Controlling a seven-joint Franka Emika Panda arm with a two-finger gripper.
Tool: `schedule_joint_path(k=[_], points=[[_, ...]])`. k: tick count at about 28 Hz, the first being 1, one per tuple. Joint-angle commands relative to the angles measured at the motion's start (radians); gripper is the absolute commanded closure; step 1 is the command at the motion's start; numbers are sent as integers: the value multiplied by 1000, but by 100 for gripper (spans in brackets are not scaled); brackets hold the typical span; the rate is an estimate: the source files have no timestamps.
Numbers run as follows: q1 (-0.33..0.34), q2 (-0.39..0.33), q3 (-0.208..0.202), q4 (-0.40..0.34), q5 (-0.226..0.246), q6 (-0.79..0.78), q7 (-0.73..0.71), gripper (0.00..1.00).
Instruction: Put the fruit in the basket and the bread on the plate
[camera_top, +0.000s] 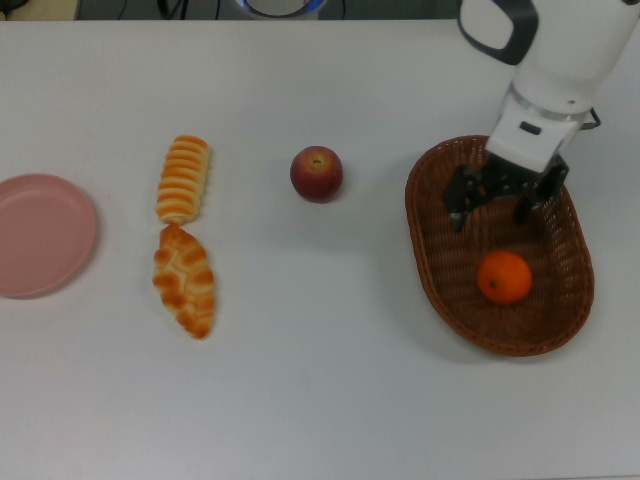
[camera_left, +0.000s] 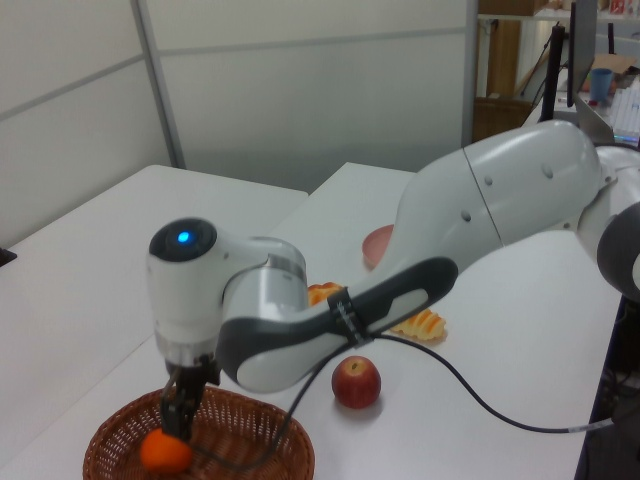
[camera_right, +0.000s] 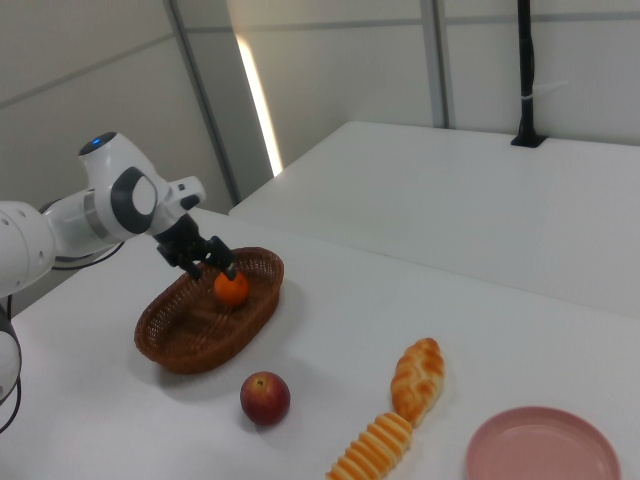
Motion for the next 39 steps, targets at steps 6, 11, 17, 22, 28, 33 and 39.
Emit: schedule_joint_path(k=[6,11,17,22,28,33,39], points=[[-241,-47,-10,-11,54,-58,-45,0],[-364,-38,-13,-22,49,-58,-108,0],[-458,-27,-41,-50,40,-90,-204,0],[-510,16,-48,-51,35,-107,-266,0],[-525,89,-62,-44,-46,-93,-266,0],[-527,95,-62,-45,-63,-93,-266,0],[-525,102,-62,-44,-63,-92,-266,16]])
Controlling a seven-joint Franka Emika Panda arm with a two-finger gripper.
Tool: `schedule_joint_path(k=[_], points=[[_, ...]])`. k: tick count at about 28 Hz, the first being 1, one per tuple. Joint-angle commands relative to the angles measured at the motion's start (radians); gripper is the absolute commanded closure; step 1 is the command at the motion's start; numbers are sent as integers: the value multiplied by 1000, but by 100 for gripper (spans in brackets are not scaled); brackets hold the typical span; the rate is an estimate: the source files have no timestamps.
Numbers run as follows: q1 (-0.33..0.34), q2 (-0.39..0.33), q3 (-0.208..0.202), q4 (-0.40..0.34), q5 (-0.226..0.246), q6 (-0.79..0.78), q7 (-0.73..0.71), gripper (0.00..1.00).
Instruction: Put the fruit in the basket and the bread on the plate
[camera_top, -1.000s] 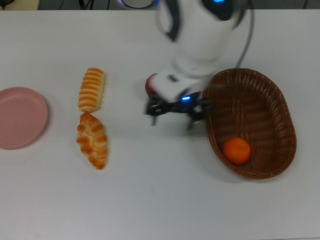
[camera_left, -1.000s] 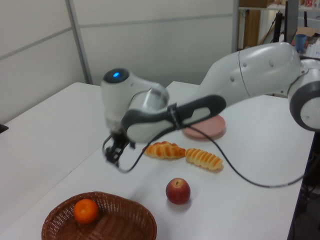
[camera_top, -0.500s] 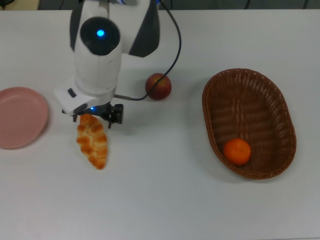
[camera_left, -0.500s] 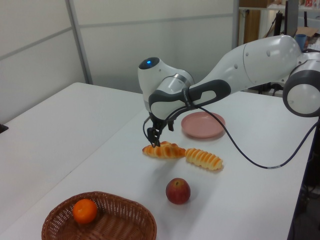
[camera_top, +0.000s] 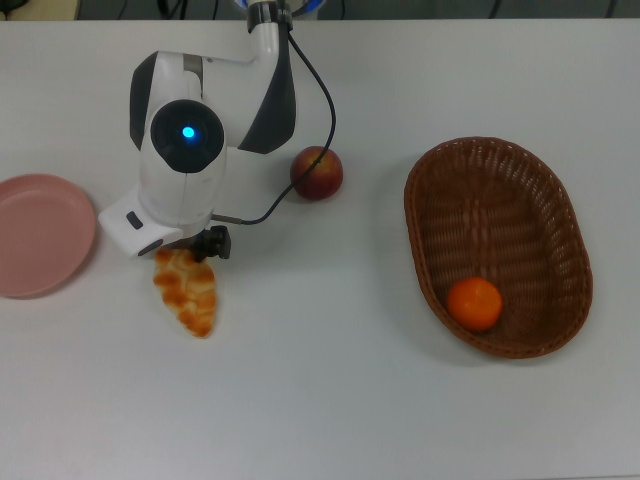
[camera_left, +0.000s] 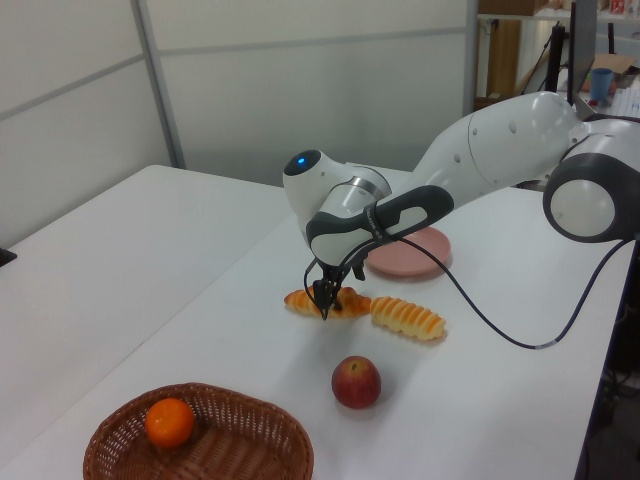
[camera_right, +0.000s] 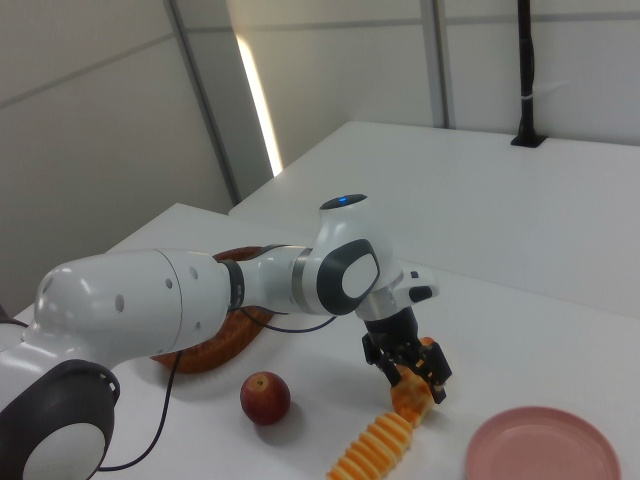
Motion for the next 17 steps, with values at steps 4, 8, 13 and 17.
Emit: schedule_joint_path(k=[4,8,13,17], points=[[6,3,-12,-4,-11,0,-18,100],[6,1,-12,-2,-7,0,-18,100],[8,1,-12,-1,-7,0,-19,100],[6,1,-12,-1,-7,0,-22,100]])
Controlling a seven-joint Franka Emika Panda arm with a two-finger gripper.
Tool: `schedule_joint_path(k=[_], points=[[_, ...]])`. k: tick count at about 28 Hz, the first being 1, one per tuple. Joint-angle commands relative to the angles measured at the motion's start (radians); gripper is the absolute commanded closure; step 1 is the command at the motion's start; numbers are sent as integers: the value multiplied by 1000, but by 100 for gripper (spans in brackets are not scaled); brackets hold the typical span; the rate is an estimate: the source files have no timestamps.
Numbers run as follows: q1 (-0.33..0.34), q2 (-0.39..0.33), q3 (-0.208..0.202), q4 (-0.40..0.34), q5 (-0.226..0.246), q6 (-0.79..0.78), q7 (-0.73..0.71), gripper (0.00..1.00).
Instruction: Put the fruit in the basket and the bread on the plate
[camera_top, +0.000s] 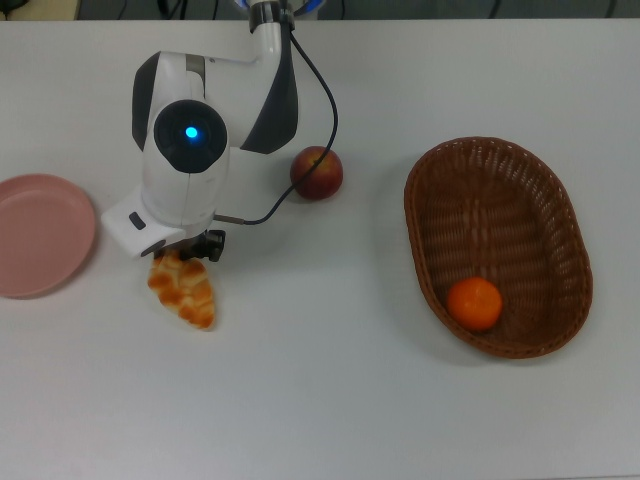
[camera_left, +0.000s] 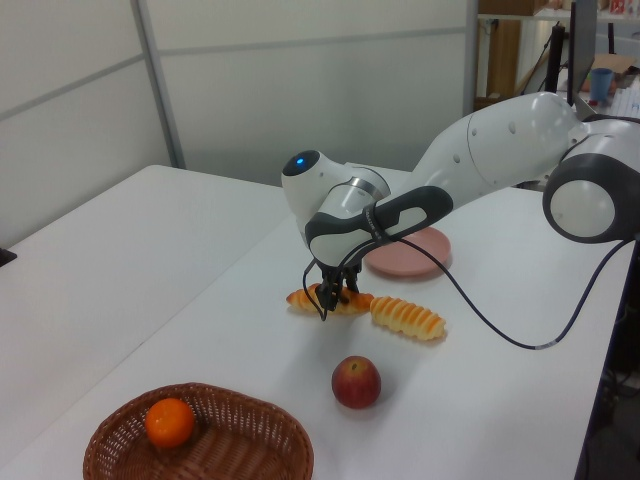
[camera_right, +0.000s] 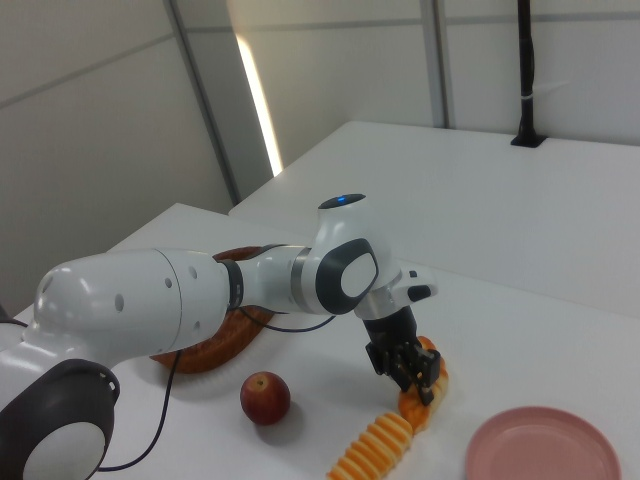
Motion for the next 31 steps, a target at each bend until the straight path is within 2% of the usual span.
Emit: schedule_joint_path(k=[1,10,15,19,20,21,23,24,31], points=[[3,1,-12,-1,-7,0,-23,100],[-21,-27,-12,20,3,-6,-19,100],[-64,-65,-13,30,81,-6,-39,100],[-71,-73,-13,30,86,-6,-85,100],[-69,-73,-13,31,86,-6,-112,82],[-69,-73,-13,33,86,-5,-126,60],[-66,-70,-10,34,85,-5,-138,8],[-57,-70,-9,34,83,-3,-146,0],[-22,-70,-1,34,86,-3,-143,0]])
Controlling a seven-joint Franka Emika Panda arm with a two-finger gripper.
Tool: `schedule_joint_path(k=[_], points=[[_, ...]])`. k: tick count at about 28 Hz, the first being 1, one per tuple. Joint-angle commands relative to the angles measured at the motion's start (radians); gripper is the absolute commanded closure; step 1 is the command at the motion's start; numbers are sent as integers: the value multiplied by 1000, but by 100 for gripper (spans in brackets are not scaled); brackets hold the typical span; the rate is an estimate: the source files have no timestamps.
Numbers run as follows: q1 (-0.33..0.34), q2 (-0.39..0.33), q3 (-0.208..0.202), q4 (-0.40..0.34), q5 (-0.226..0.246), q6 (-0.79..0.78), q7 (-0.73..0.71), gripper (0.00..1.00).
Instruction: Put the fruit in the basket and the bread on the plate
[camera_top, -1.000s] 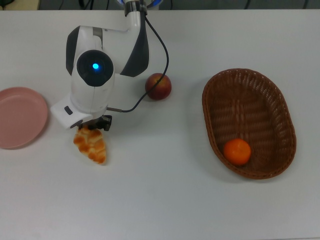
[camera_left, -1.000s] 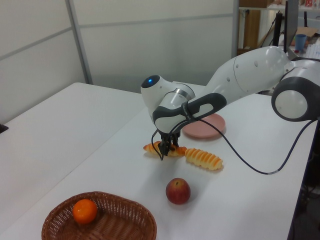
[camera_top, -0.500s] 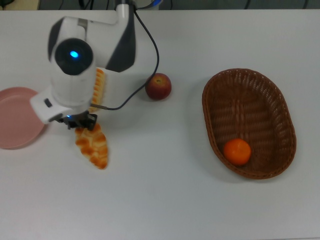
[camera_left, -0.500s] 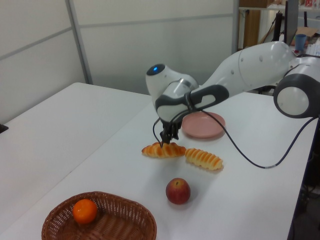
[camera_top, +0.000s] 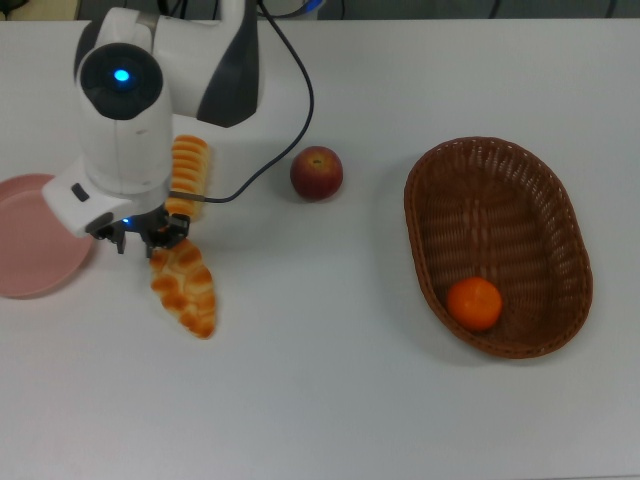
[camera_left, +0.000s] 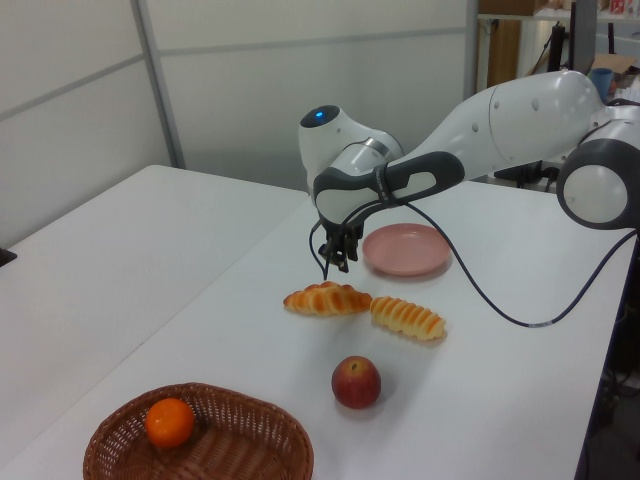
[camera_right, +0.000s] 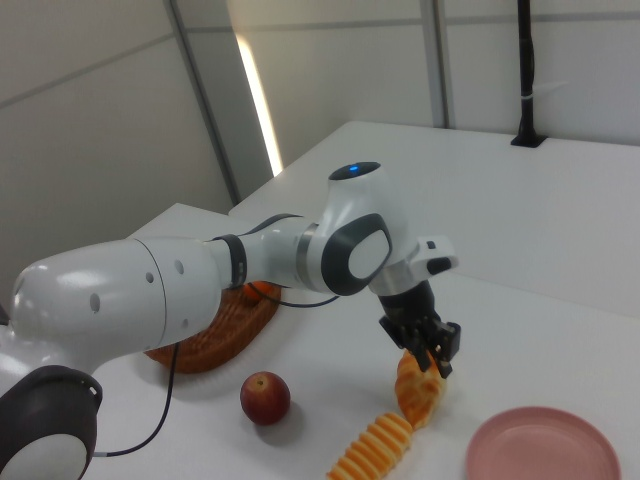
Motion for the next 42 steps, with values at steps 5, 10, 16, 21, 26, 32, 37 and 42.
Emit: schedule_joint_path(k=[5,10,16,21,26,32,37,42], points=[[50,-3,-3,-15,17,-3,-22,0],[70,19,-5,-18,3,-1,-24,0],[86,51,-5,-19,-34,0,-24,0],[87,60,-5,-19,-40,11,-25,1],[84,66,-6,-19,-39,23,-36,93],[83,66,-11,-19,-37,25,-42,100],[83,65,-11,-19,-39,26,-48,100],[80,63,-11,-16,-34,26,-50,100]])
